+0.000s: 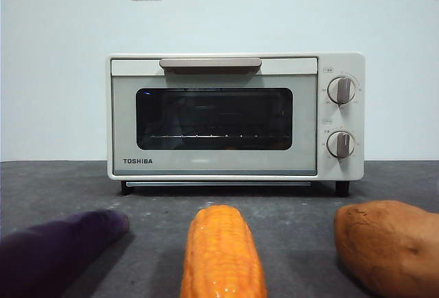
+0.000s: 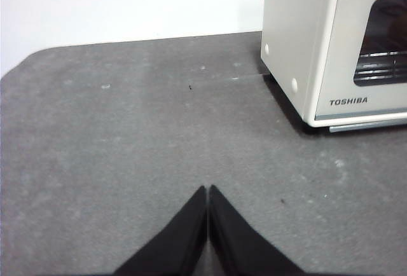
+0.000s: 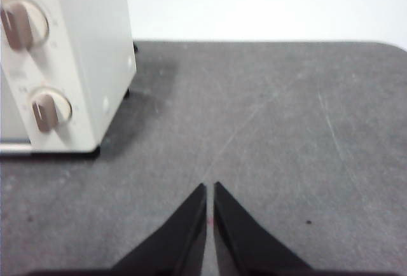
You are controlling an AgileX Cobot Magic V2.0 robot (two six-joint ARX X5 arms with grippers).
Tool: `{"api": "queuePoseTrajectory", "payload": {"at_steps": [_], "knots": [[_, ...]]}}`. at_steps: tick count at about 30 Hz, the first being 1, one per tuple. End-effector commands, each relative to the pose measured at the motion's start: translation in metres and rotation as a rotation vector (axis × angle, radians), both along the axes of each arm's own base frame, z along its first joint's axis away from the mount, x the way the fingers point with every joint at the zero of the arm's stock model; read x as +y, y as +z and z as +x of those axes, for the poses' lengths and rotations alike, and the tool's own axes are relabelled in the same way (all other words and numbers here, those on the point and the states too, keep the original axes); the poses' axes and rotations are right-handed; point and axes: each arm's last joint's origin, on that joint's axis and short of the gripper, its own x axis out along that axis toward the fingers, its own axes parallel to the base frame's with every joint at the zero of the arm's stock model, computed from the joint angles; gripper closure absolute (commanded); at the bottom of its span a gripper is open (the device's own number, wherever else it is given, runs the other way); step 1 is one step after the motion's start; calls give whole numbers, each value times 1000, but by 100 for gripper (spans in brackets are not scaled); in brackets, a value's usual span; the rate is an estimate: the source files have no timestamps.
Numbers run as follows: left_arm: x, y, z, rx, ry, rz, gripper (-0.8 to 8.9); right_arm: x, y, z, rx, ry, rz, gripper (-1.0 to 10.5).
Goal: Take the eggplant from the table,put the eggplant in the oven
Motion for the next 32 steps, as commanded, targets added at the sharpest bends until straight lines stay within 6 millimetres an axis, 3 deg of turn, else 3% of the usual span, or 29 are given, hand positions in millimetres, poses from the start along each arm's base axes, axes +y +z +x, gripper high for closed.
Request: {"api": "queuePoseTrajectory", "payload": {"at_steps": [1,6,16,24,32], "knots": [[0,-5,1,35,30,-190,807,0,1,0,-23,-4,65,944],[0,-5,1,59,74,-463,808,0,6,0,-46,-17,223,944],[0,10,-2,41,78,-563,807,2,23,-6,-26,24,291,944],[-1,44,-1,84,68,-534,808,2,70,-12,35,9,297,944],[-2,79,16,180,4,-482,808,3,124,-2,102,45,235,944]]}}
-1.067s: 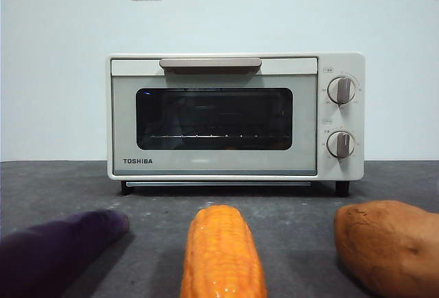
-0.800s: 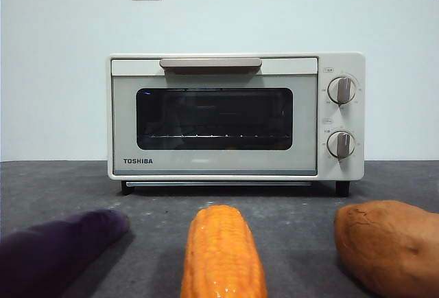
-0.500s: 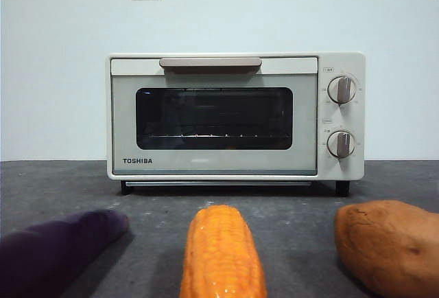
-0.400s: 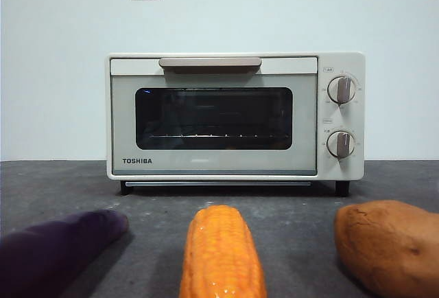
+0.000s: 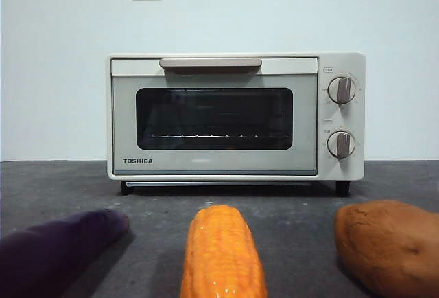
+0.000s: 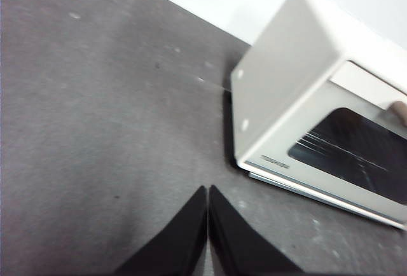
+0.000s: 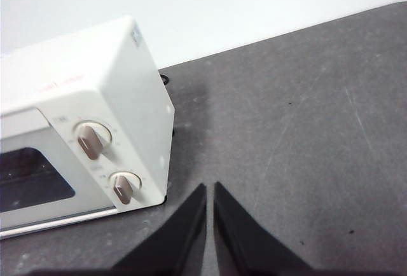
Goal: Take the eggplant from the table,put the eggplant in the oven
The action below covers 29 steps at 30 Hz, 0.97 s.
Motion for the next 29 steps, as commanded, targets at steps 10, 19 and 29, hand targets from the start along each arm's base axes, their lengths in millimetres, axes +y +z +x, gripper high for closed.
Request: {"api": "queuePoseTrajectory", "payload": {"at_steps": [10,19,29], "knots": [[-3,49,42,119,-186,122,807,4,54,29,224,205,-121,943],[-6,63,68,208,-299,110,808,4,55,52,461,237,-81,612],[-11,62,69,213,-334,109,808,5,54,63,453,240,6,590]]}}
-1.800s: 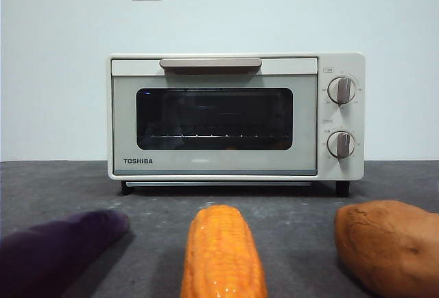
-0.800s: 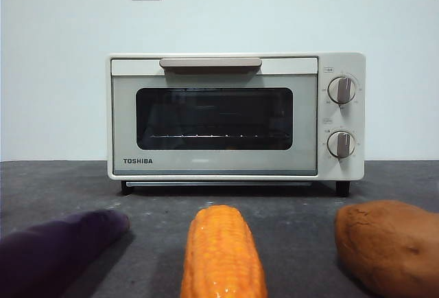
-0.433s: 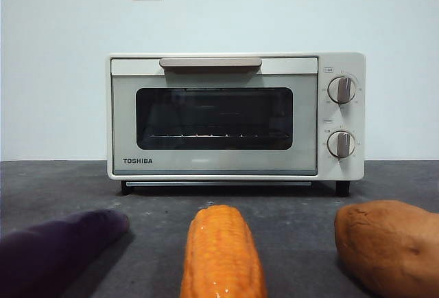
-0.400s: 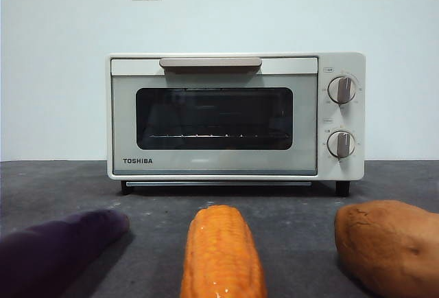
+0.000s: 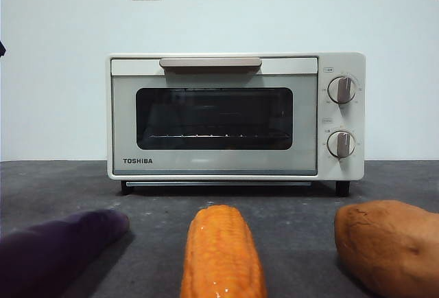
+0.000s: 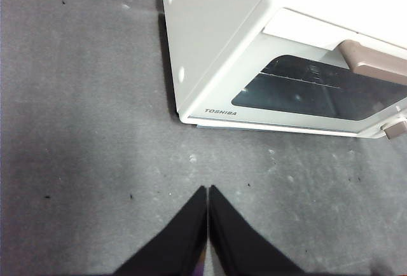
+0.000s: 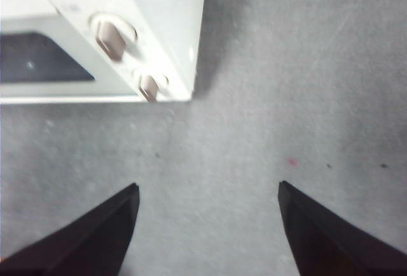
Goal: Take the eggplant from the table,put the eggplant in the oven
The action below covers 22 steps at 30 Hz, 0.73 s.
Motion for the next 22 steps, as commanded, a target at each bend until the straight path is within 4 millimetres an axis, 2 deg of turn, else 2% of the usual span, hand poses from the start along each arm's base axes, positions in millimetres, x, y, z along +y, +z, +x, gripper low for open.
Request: {"api": "queuePoseTrajectory", "payload": {"at_steps": [1,5,10,18,22], "knots": [[-1,5,2,-29,-20,15,808,2,5,2,-9,18,90,590],[-2,5,2,-30,-25,15,808,12,2,7,58,165,284,590],[-2,5,2,-27,-25,15,808,38,-5,14,166,302,360,590],[-2,5,1,-24,-25,15,808,108,-16,22,310,475,437,590],[-2,5,1,-20,-26,15,808,147,-24,21,381,531,391,590]]}}
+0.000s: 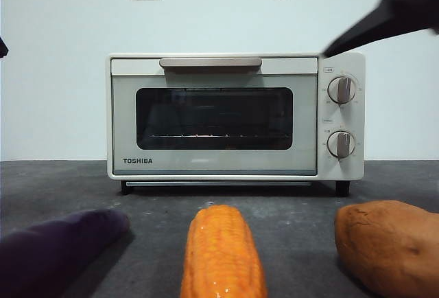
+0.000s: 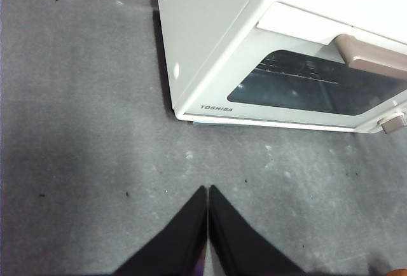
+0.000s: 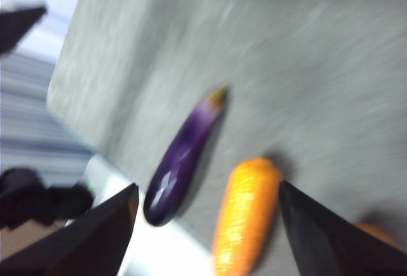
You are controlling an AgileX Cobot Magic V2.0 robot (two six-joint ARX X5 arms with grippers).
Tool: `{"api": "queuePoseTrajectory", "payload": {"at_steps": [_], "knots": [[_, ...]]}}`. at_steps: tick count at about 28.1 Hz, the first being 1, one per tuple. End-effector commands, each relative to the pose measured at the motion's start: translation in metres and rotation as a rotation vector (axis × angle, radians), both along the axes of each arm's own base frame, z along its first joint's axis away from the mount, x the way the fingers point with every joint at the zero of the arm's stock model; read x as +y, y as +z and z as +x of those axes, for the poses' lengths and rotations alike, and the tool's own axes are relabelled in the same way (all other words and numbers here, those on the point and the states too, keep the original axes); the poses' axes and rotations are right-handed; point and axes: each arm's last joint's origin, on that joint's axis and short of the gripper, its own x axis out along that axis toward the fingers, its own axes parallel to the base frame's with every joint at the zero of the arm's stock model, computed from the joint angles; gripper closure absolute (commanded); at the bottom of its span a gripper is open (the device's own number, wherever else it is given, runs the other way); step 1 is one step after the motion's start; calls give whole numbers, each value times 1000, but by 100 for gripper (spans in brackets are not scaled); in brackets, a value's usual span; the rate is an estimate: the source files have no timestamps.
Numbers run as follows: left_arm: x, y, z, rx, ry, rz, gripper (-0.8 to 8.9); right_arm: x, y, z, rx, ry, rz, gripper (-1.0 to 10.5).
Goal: Take the eggplant from the table,put the eggplant in the oven
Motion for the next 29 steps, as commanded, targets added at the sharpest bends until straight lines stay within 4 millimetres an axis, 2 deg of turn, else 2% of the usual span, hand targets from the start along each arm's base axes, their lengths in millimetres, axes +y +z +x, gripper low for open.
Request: {"api": "queuePoseTrajectory", "payload": {"at_steps": [1,9,14,16,21,29], "knots": [[0,5,2,-26,-12,13,808,33,-1,-1,48,32,-38,590],[0,5,2,-24,-12,14,807,108,-7,1,71,167,-175,590],[0,3,1,-8,-17,20,808,172,-27,10,107,269,-267,590],[0,3,1,-6,-17,20,808,188,-39,14,138,292,-319,591],[0,3,0,-6,-18,23,808,214,-75,25,185,290,-463,596],[0,3,0,-9,-24,31,807,240,-119,38,224,314,-528,607]]}}
